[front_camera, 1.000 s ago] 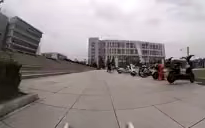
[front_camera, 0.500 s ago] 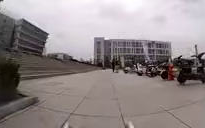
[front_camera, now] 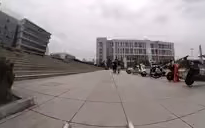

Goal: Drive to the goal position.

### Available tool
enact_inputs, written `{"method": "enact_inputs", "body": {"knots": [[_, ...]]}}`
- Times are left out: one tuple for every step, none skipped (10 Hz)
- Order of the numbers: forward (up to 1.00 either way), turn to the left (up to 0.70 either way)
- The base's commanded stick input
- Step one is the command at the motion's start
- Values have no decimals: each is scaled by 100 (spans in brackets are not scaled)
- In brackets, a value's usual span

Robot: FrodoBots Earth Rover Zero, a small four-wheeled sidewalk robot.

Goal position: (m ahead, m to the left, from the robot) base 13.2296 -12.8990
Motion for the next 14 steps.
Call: {"method": "enact_inputs", "body": {"knots": [[45,0],[45,1],[45,1],[49,0],[60,0],[60,0],[60,0],[60,0],[60,0],[60,0],[60,0],[60,0],[60,0],[60,0]]}}
